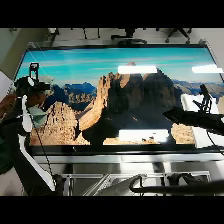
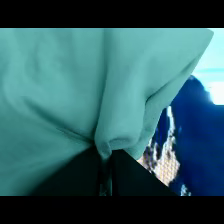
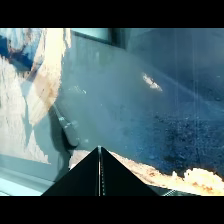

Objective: Fold the shirts.

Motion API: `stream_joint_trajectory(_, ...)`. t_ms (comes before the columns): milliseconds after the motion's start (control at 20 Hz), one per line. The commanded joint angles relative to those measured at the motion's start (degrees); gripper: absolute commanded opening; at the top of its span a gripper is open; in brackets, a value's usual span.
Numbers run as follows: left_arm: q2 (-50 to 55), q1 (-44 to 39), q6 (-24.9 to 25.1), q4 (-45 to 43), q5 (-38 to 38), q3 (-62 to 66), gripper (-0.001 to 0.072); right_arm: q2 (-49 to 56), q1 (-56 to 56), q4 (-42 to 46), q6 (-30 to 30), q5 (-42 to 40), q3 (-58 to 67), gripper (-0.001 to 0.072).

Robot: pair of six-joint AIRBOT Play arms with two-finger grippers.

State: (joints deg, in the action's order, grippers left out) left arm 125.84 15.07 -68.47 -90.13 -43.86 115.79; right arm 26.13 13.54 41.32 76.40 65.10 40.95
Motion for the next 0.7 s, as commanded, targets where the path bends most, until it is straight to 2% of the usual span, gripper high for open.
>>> stream_joint_trajectory(0,0.13,-0.24,-0.98,0.0,-1.09,3.43,0.0015,-0.04,-0.07,0.02,-0.15,0.0,-0.02,0.0019)
stream_joint_trajectory(200,-9.16,-3.08,-2.05,9.25,-0.26,3.63,0.0013,-0.04,-0.07,-0.02,-0.13,-0.79,-0.02,0.0019)
stream_joint_trajectory(400,-22.86,-8.35,-1.36,19.45,-1.2,3.63,0.0013,-0.04,-0.07,-0.02,-0.13,-0.81,-0.02,0.0019)
stream_joint_trajectory(500,-30.6,-11.15,-1.42,24.74,-6.32,3.63,0.0013,-0.04,-0.07,-0.02,-0.11,-0.81,-0.02,0.0019)
stream_joint_trajectory(650,-40.63,-15.26,-2.27,34.58,-18.53,1.86,0.0013,-0.04,-0.07,-0.76,-0.11,-0.79,-0.02,0.0019)
